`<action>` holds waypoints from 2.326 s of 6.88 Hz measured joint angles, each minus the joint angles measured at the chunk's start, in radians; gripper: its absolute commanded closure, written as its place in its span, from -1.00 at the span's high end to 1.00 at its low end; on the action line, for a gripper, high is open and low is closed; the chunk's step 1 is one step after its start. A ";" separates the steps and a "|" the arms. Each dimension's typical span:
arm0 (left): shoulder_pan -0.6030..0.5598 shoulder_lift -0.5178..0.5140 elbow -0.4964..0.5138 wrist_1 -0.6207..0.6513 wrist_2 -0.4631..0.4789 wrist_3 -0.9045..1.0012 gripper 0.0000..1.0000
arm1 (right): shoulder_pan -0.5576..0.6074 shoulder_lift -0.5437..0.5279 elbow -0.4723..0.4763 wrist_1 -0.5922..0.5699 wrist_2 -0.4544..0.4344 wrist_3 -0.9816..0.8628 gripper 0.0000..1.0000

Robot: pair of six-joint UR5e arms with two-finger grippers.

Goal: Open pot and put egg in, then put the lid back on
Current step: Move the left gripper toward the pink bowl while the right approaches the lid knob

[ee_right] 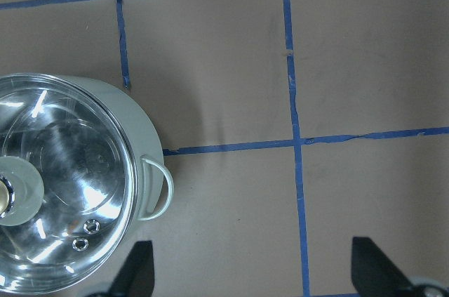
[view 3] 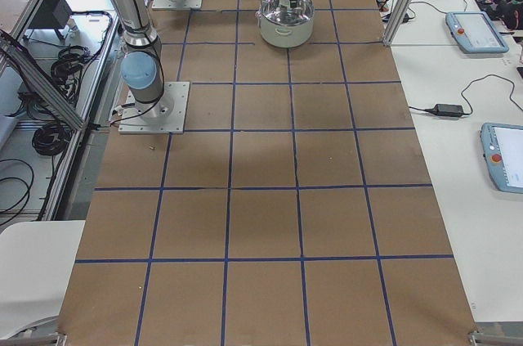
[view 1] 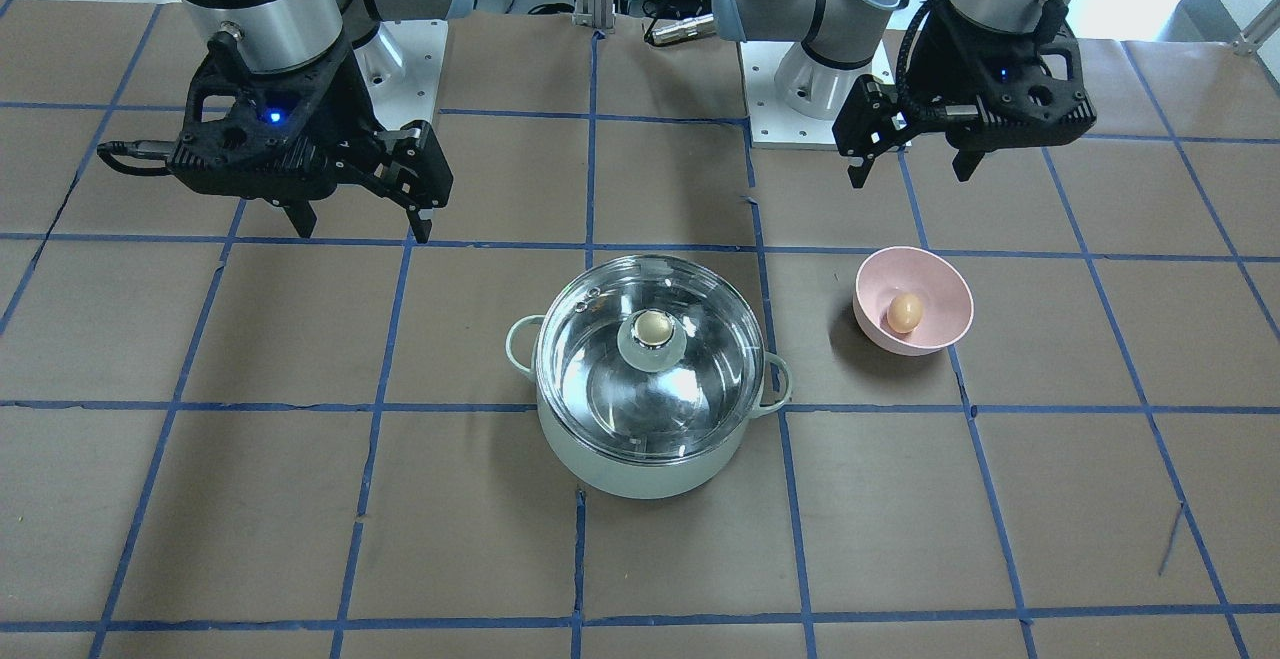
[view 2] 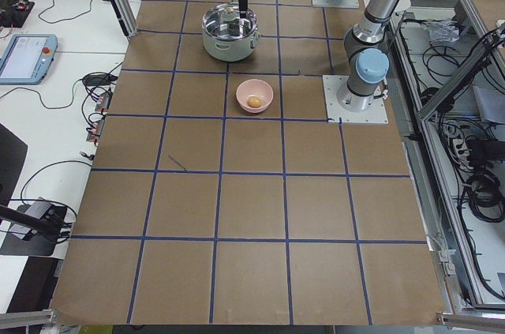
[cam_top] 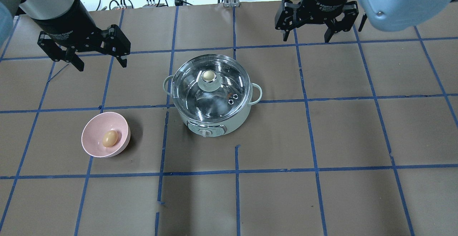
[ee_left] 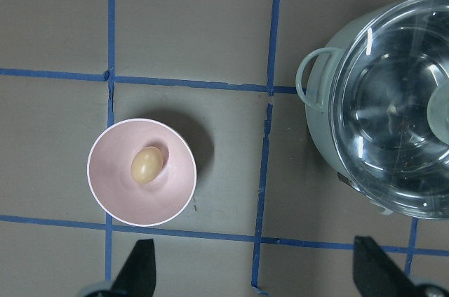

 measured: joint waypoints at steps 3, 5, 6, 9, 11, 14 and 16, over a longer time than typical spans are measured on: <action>0.008 -0.003 -0.001 0.006 -0.002 0.000 1.00 | 0.000 0.000 0.000 0.000 0.000 0.000 1.00; 0.015 -0.004 -0.001 0.003 -0.001 0.009 1.00 | 0.001 0.000 0.002 0.000 0.000 0.000 1.00; 0.025 -0.005 -0.002 -0.001 0.000 0.013 1.00 | 0.001 0.000 0.005 -0.001 0.000 0.000 1.00; 0.117 -0.004 -0.028 -0.006 -0.002 0.135 1.00 | 0.001 0.000 0.010 -0.002 0.000 -0.001 1.00; 0.180 -0.004 -0.070 -0.001 -0.005 0.231 1.00 | 0.004 0.002 0.016 0.000 0.003 -0.002 1.00; 0.226 -0.004 -0.120 0.000 -0.006 0.264 1.00 | 0.090 0.084 -0.006 -0.060 0.058 0.021 1.00; 0.298 -0.006 -0.163 0.003 -0.012 0.319 0.96 | 0.127 0.158 -0.091 -0.084 0.062 0.091 1.00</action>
